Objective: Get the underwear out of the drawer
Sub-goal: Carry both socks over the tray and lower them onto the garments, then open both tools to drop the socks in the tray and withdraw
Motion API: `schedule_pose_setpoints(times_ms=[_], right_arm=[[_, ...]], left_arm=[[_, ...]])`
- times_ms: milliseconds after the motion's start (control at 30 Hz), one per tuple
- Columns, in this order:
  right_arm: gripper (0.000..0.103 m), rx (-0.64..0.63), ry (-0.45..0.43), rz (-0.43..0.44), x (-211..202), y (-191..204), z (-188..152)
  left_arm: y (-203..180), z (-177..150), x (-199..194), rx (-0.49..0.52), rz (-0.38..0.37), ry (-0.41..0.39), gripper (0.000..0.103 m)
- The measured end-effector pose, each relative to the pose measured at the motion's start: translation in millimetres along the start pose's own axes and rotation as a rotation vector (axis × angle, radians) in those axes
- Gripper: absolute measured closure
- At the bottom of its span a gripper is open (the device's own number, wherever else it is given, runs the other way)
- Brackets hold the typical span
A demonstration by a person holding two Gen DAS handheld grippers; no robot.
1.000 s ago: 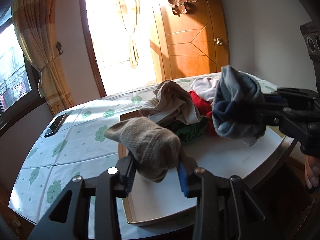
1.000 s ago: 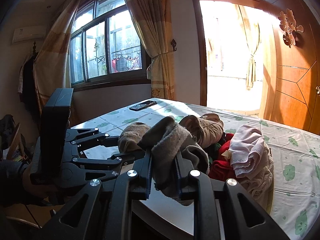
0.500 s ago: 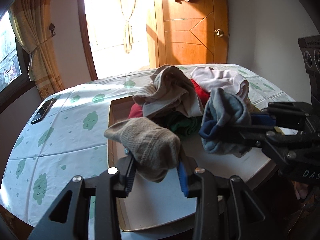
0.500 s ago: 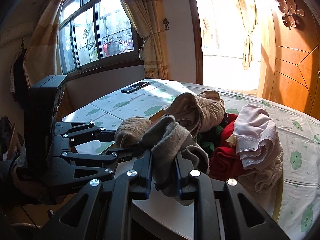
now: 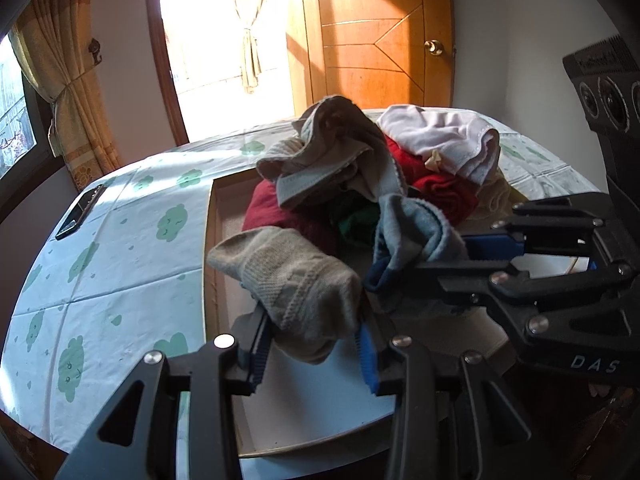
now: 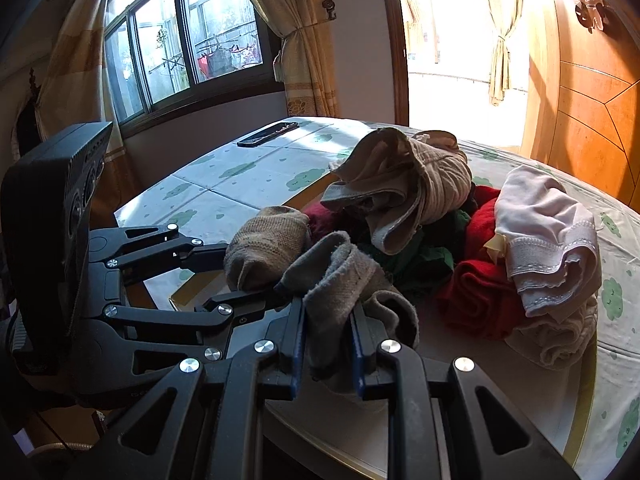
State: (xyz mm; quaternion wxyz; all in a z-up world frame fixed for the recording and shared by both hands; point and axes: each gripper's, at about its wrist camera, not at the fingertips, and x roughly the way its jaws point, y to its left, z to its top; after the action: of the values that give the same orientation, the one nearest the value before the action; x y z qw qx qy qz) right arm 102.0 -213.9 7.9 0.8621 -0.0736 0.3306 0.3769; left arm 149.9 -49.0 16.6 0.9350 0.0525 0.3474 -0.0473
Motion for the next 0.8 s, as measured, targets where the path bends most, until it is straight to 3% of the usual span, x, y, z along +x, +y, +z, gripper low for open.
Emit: schedule_pose_setpoints(times_ms=[367, 433, 500, 667, 800], right_arm=[[0.081, -0.002, 0.021, 0.001, 7, 0, -4], [0.076, -0.004, 0.021, -0.001, 8, 1, -4], [0.061, -0.007, 0.021, -0.006, 8, 1, -4], [0.056, -0.015, -0.004, -0.019, 1, 1, -6], [0.053, -0.002, -0.009, -0.021, -1, -2, -5]], left_arm=[[3, -7, 3, -0.01, 0.016, 0.003, 0.061], [3, -8, 2, -0.014, 0.018, 0.001, 0.058], [2, -9, 1, -0.014, 0.03, 0.001, 0.056], [-2, -10, -4, 0.008, 0.036, -0.005, 0.054], [-8, -10, -8, 0.022, 0.042, -0.014, 0.041]])
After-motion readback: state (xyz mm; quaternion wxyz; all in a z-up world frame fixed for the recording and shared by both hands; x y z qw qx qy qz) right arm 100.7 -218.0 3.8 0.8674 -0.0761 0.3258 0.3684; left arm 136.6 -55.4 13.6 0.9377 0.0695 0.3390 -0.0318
